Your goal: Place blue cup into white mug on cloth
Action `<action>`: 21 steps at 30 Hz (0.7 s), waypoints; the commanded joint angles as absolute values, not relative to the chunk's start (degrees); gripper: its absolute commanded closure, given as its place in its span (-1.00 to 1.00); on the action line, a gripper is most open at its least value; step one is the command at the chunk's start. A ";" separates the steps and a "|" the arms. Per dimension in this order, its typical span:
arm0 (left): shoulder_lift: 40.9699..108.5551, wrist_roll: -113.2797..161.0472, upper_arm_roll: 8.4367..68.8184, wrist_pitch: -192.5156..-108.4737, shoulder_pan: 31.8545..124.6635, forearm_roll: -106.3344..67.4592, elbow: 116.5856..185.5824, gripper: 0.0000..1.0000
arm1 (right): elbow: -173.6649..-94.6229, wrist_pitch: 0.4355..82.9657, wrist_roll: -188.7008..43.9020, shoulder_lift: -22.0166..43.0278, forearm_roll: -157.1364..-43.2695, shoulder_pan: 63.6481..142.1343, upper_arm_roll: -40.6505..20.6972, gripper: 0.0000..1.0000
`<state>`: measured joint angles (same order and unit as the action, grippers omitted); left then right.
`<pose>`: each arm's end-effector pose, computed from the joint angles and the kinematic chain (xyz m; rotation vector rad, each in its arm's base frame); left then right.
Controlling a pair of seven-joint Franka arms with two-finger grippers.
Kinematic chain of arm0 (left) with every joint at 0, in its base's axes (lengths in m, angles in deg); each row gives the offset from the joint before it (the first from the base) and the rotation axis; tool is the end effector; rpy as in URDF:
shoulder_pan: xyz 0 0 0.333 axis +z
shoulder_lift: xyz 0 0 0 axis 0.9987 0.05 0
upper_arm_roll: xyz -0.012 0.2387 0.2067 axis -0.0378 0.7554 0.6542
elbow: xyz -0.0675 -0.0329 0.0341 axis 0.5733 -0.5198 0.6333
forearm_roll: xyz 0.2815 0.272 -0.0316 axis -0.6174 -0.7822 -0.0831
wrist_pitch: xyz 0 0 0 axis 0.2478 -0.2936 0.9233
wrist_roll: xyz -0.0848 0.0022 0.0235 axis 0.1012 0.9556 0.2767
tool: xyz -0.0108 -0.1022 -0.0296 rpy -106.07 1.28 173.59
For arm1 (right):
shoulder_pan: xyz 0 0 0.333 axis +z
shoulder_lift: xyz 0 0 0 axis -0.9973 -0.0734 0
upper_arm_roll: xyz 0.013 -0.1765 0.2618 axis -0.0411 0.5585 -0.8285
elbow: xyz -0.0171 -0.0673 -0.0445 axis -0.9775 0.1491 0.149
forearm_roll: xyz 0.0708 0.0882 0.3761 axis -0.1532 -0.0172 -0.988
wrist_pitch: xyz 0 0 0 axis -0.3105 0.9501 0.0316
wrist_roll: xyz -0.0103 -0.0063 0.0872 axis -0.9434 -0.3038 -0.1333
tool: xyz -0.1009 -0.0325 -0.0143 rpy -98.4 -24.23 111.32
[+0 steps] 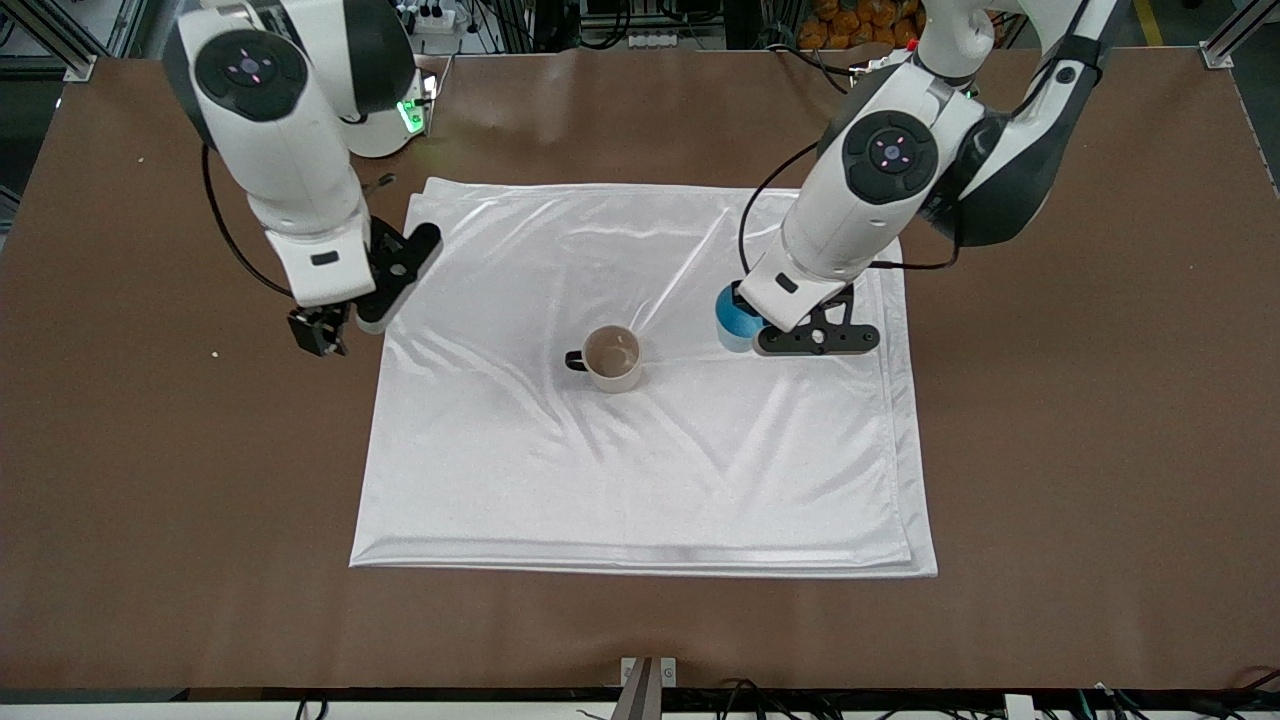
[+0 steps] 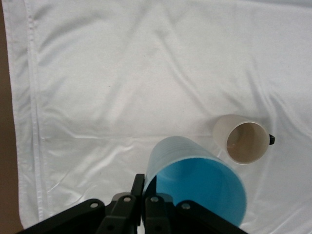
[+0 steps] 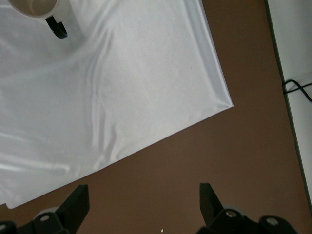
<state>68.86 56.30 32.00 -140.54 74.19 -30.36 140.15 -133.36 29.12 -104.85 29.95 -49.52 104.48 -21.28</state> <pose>0.5406 -0.3728 0.4691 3.0486 0.0484 -0.0952 0.5434 0.2240 0.5392 2.4586 1.5654 -0.0193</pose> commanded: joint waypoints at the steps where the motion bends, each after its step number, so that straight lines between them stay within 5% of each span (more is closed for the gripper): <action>1: 70.93 61.55 32.08 -144.06 71.49 -30.98 139.44 1.00 | -134.70 24.97 -104.19 35.55 -49.65 101.09 -21.84 -1.00; 21: 79.90 74.91 34.10 -157.08 60.95 -32.99 139.35 1.00 | -128.81 16.25 -92.61 36.17 -58.70 84.04 -20.88 -1.00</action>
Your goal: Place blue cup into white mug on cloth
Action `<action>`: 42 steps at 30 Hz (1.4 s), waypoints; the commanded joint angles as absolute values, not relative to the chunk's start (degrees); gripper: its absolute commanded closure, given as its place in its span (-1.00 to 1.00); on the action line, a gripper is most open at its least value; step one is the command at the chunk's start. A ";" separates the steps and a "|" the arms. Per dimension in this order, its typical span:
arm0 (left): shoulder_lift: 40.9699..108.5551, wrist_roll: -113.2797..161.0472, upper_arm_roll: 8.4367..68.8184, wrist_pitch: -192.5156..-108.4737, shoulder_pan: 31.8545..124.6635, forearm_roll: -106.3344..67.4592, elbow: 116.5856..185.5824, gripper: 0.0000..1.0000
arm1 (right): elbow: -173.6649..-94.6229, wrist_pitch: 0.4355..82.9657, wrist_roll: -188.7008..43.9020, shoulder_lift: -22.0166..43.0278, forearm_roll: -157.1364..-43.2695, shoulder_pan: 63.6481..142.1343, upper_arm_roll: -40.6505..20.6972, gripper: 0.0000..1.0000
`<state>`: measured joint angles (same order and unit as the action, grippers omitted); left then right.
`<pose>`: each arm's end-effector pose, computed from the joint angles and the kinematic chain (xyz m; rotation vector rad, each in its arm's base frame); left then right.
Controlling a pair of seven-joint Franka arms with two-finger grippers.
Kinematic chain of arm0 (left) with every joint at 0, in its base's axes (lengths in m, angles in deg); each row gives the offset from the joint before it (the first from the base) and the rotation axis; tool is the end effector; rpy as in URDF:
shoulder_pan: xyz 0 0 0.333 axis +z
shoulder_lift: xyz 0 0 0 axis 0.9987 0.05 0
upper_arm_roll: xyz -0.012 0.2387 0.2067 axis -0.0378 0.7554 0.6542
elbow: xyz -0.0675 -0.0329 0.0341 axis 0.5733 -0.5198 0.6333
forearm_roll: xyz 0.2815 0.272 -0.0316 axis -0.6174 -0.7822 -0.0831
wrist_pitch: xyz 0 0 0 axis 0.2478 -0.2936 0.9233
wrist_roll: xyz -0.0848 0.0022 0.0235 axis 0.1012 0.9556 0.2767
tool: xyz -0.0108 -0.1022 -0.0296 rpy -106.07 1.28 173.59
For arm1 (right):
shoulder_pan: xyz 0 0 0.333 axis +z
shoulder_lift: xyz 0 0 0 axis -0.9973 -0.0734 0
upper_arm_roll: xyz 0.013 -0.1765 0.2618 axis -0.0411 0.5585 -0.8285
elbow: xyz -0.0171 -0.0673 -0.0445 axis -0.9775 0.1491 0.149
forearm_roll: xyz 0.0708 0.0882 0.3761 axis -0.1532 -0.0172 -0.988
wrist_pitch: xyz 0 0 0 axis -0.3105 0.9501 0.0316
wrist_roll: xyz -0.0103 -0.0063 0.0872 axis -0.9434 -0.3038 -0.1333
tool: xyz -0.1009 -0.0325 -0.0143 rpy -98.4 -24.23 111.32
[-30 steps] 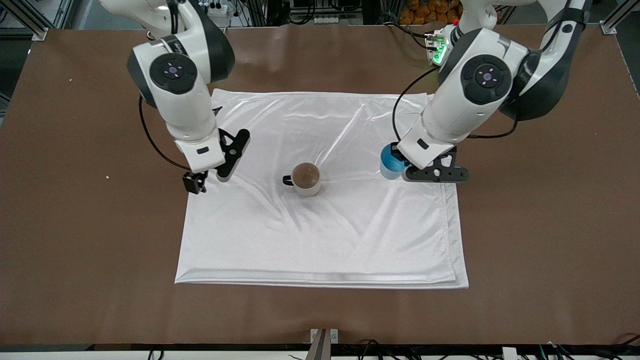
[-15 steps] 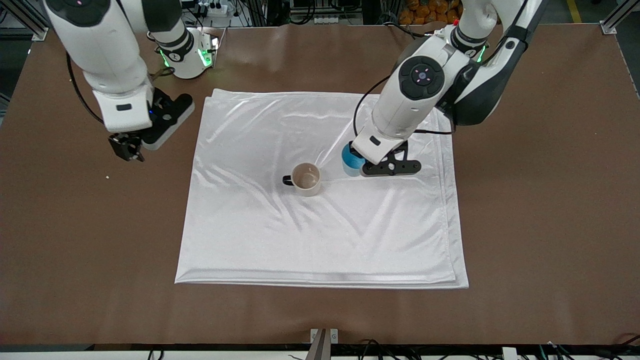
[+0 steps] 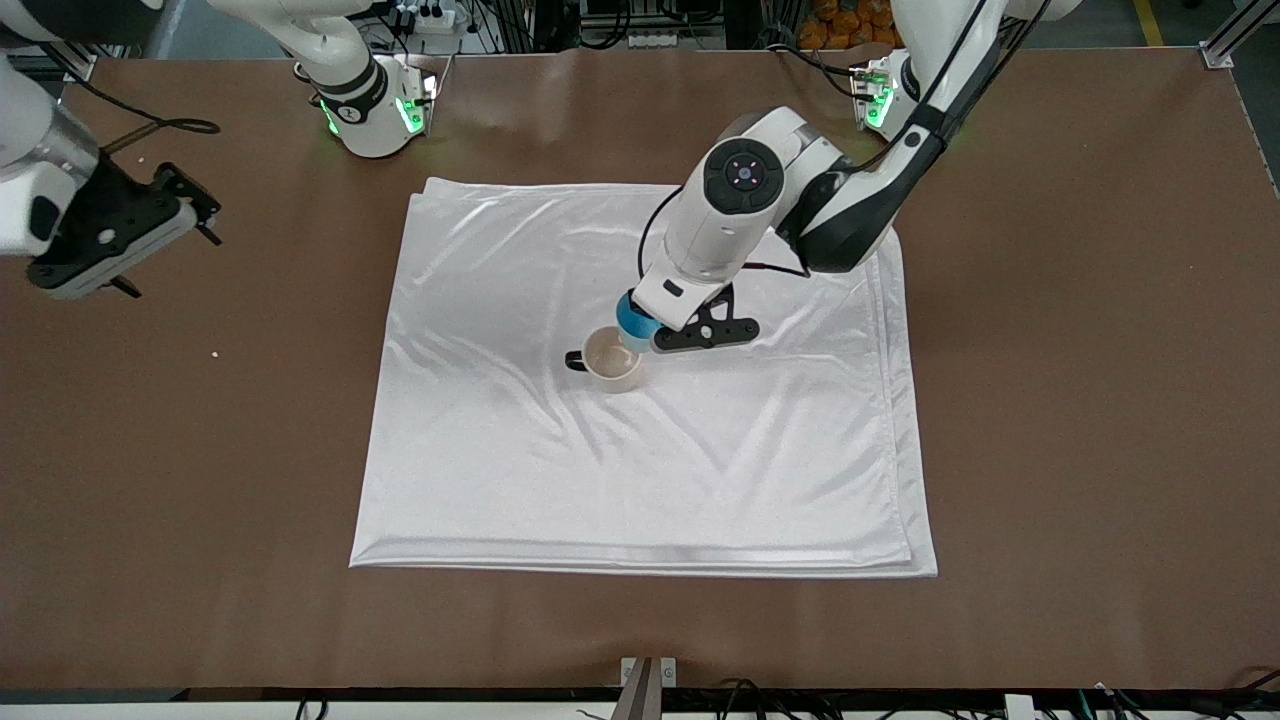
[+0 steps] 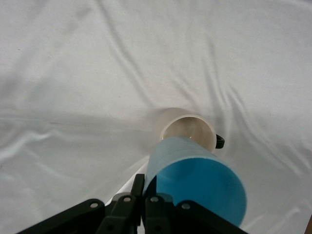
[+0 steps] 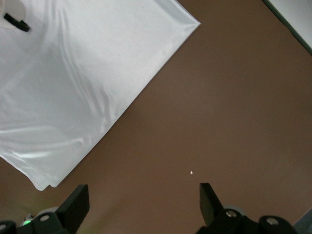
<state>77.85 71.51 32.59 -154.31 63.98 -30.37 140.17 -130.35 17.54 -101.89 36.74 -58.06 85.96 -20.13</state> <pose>0.5034 -0.4801 0.3910 2.9465 0.2315 -0.0953 0.5394 0.0373 0.6115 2.8743 1.0332 -0.0654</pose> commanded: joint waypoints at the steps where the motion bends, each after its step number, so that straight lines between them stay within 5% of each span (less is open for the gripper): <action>1: 80.42 75.35 34.80 -157.60 60.42 -33.70 139.35 1.00 | -128.64 16.34 -90.68 36.08 -58.52 83.60 -20.88 -1.00; 34: 88.43 75.79 40.34 -159.98 53.12 -34.93 133.73 1.00 | -125.82 14.85 -68.86 36.08 -62.03 79.20 -20.00 -1.00; 36: 88.52 75.70 40.34 -159.98 53.21 -34.85 133.73 0.40 | -125.82 15.02 -68.51 36.08 -62.56 79.38 -19.03 -1.00; 38: 88.69 75.62 40.34 -159.98 53.21 -34.84 133.64 0.12 | -125.82 15.03 -68.34 36.08 -62.65 79.90 -18.42 -1.00; 40: 88.78 75.62 40.34 -159.98 53.21 -34.85 133.55 -0.83 | -125.91 15.20 -68.42 36.08 -62.65 80.52 -17.72 -1.00; 42: 88.78 75.62 40.52 -160.07 52.86 -35.02 133.37 -1.00 | -125.91 15.46 -68.42 35.99 -62.65 81.74 -16.23 -1.00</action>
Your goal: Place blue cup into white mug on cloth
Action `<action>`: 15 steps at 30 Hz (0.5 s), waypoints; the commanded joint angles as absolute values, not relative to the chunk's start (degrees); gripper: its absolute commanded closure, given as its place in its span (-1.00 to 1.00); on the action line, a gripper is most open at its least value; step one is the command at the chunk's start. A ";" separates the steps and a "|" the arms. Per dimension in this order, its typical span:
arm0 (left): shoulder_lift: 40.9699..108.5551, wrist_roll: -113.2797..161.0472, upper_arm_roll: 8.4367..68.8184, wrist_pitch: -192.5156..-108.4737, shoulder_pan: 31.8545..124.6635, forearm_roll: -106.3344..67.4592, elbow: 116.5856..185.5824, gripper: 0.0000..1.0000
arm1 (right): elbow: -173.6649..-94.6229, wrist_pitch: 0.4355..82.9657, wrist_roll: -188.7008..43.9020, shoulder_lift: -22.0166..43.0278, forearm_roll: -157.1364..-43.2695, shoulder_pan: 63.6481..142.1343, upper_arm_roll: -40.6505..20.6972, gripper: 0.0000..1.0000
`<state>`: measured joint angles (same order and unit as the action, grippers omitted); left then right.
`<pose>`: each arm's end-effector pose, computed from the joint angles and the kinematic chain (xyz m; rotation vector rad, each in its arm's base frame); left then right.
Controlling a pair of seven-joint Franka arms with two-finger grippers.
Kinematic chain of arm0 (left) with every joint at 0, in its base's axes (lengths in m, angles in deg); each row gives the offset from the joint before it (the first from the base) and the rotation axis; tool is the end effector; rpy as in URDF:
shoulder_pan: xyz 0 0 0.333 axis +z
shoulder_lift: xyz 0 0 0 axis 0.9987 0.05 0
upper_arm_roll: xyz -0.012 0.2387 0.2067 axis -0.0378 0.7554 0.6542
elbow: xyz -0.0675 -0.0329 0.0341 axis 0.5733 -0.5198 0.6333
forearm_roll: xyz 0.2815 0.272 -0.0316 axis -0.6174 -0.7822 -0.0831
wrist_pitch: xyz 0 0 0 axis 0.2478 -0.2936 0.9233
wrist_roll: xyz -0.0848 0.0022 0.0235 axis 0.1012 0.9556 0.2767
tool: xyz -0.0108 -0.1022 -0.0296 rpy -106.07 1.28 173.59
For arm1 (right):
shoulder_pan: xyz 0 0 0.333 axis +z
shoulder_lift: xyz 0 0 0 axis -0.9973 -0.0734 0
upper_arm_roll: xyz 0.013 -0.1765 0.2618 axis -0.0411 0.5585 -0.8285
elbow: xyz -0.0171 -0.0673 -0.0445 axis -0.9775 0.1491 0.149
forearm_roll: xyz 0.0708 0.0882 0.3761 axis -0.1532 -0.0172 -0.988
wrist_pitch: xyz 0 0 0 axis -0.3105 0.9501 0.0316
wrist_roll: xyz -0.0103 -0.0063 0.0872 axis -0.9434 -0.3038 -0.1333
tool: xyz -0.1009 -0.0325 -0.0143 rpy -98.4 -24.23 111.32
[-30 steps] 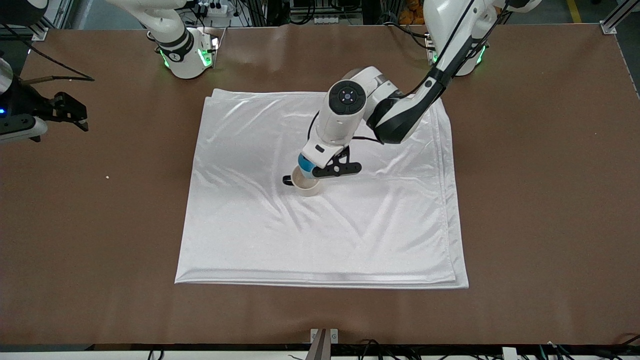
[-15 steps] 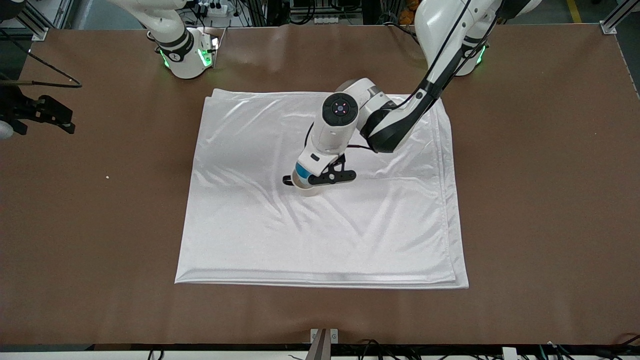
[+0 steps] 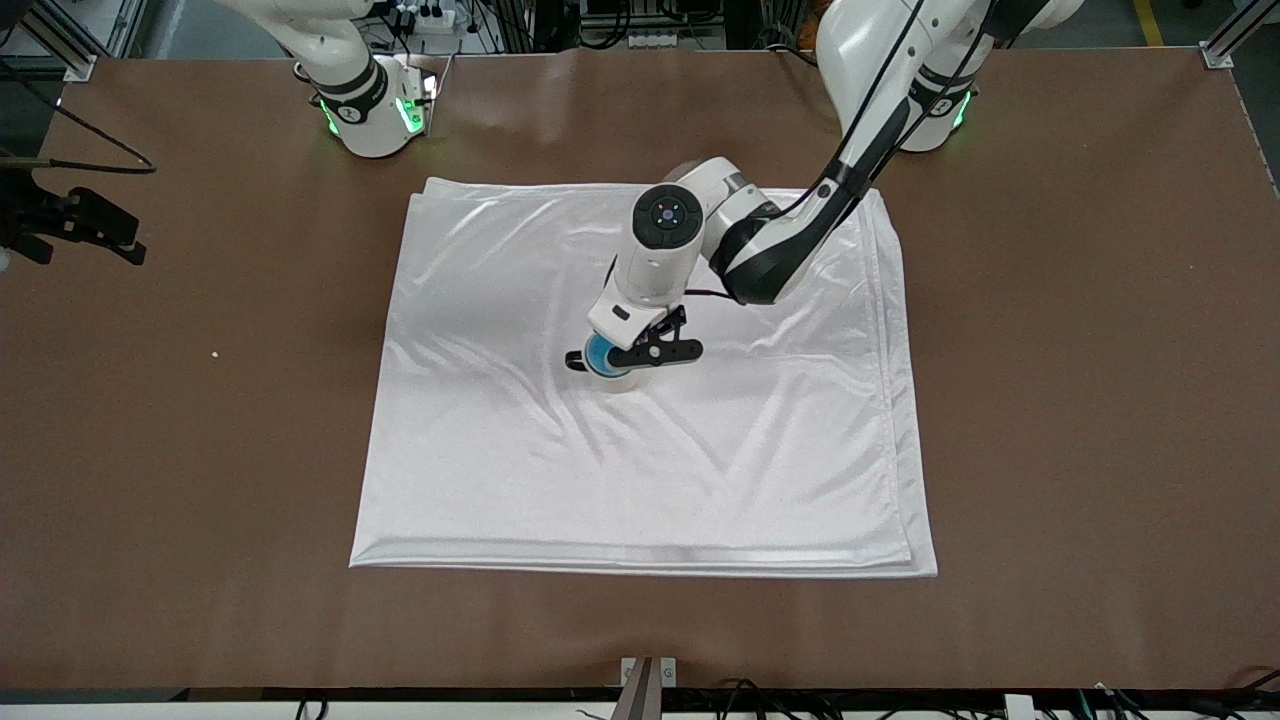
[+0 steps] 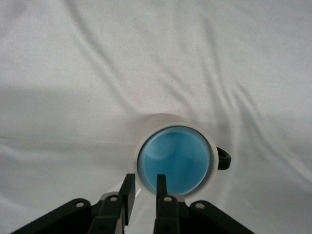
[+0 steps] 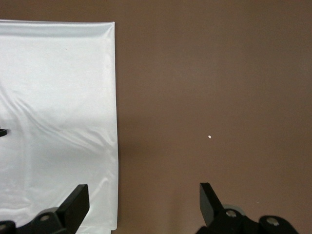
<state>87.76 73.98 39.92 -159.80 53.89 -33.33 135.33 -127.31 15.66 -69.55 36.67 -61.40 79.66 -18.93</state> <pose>0.4970 -0.5289 0.3071 2.9932 0.2004 -0.0458 0.5383 -0.0275 0.6327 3.1063 -0.0129 -0.0024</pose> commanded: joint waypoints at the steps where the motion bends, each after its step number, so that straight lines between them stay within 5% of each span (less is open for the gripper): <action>1: 88.78 75.70 40.69 -160.07 52.59 -35.02 133.37 -1.00 | -125.91 15.64 -68.34 35.99 -62.65 82.36 -15.61 -1.00; 15: 83.34 75.09 44.38 -159.02 53.38 -35.11 132.23 -1.00 | -126.35 16.43 -67.19 35.64 -62.65 82.63 -14.90 -1.00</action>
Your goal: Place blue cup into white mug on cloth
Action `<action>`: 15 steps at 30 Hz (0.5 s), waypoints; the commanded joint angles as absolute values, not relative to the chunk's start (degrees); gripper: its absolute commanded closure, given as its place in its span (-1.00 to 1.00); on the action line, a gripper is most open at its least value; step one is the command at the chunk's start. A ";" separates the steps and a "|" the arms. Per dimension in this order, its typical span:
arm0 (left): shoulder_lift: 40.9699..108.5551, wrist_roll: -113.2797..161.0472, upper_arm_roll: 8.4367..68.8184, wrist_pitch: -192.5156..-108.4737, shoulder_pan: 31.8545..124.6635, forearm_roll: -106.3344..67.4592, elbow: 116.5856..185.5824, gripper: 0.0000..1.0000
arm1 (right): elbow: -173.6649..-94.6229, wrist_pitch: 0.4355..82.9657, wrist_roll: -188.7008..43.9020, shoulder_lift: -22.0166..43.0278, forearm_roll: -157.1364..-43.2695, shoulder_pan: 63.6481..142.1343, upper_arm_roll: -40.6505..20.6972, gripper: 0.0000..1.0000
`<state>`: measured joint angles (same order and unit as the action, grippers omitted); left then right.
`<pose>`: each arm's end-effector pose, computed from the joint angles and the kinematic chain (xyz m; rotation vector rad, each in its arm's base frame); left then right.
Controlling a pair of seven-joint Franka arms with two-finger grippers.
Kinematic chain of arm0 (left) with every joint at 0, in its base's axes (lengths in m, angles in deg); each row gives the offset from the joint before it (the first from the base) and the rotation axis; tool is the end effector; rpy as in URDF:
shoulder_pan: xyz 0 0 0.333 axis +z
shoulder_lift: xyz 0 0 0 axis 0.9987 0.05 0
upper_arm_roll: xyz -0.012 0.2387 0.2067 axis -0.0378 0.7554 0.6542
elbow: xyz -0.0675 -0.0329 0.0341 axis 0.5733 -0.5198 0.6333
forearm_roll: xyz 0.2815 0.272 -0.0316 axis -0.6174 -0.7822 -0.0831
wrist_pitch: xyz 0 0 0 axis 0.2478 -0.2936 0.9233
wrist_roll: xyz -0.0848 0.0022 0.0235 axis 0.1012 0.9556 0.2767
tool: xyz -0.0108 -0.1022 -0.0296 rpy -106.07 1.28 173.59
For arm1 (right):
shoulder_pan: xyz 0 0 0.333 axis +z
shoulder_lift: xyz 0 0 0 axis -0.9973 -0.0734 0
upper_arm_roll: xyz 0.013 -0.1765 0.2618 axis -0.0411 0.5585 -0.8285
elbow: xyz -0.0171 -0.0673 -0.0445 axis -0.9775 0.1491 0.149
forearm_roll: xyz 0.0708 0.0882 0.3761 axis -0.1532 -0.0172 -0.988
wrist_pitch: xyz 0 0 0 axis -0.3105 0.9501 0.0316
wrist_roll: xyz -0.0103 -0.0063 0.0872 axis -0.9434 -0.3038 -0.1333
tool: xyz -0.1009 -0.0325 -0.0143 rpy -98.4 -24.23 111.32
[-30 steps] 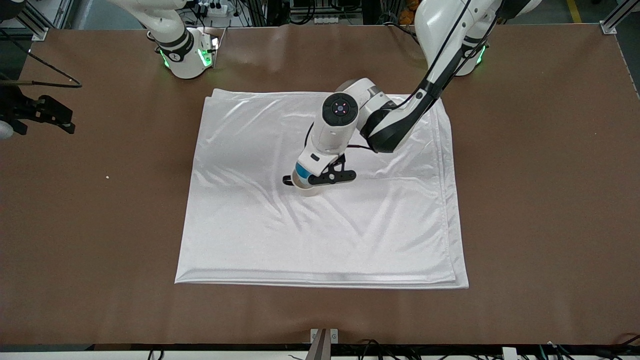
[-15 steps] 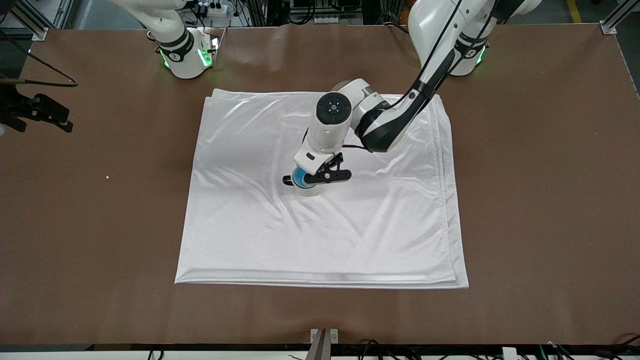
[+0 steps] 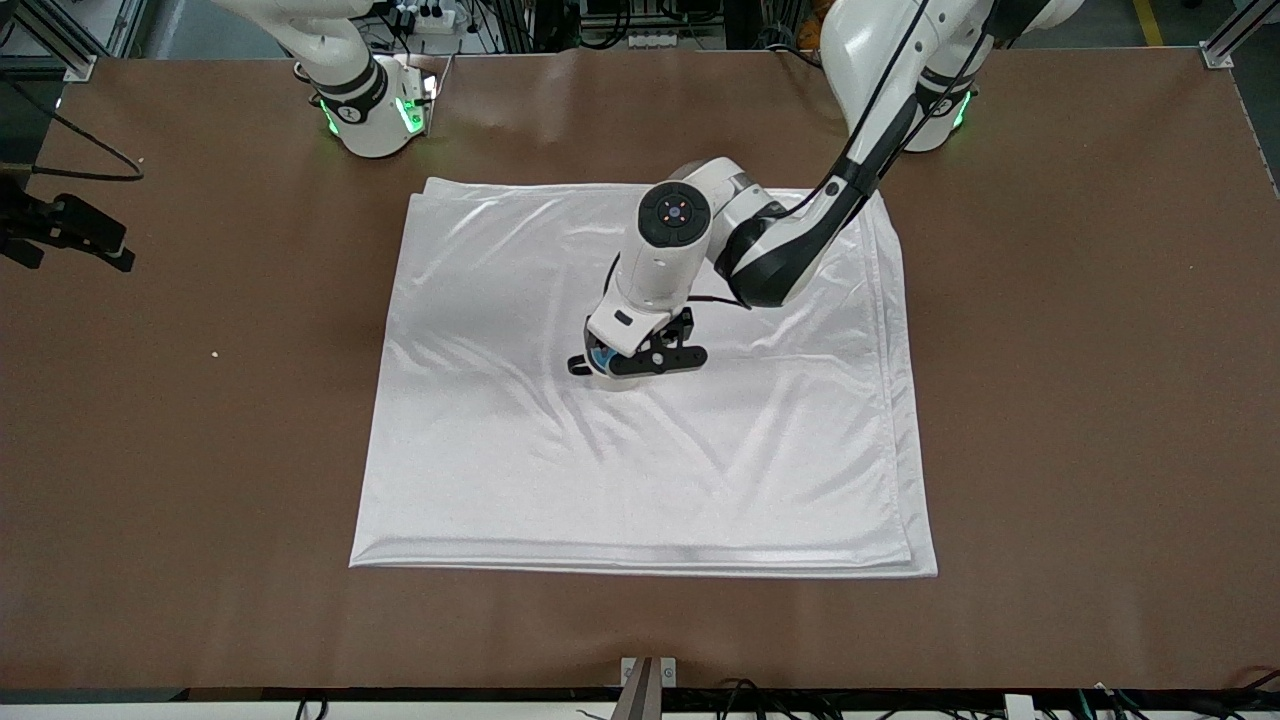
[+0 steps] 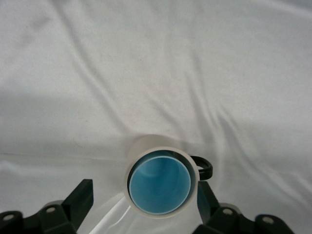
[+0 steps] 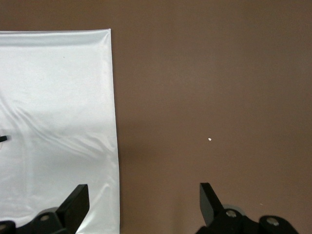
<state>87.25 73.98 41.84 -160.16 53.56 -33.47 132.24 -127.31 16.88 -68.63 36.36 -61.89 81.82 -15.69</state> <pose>0.5196 -0.5239 0.3360 2.9570 0.2343 0.0460 0.5415 -0.0377 0.6316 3.1160 -0.0666 0.0232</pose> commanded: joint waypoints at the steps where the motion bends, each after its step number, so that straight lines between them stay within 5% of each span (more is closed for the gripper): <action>1: 82.55 75.00 44.82 -158.49 53.56 -35.11 132.23 -1.00 | -126.35 16.61 -67.19 35.64 -62.65 82.63 -14.99 -1.00; 15: 72.96 62.10 45.35 -148.30 64.10 -34.23 132.23 -1.00 | -126.35 18.89 -67.10 34.50 -62.39 82.80 -15.07 -1.00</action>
<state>76.84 68.38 45.75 -151.12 60.89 -33.57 130.93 -127.31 18.72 -67.98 35.44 -61.92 82.32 -15.65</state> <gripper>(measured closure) 0.000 0.000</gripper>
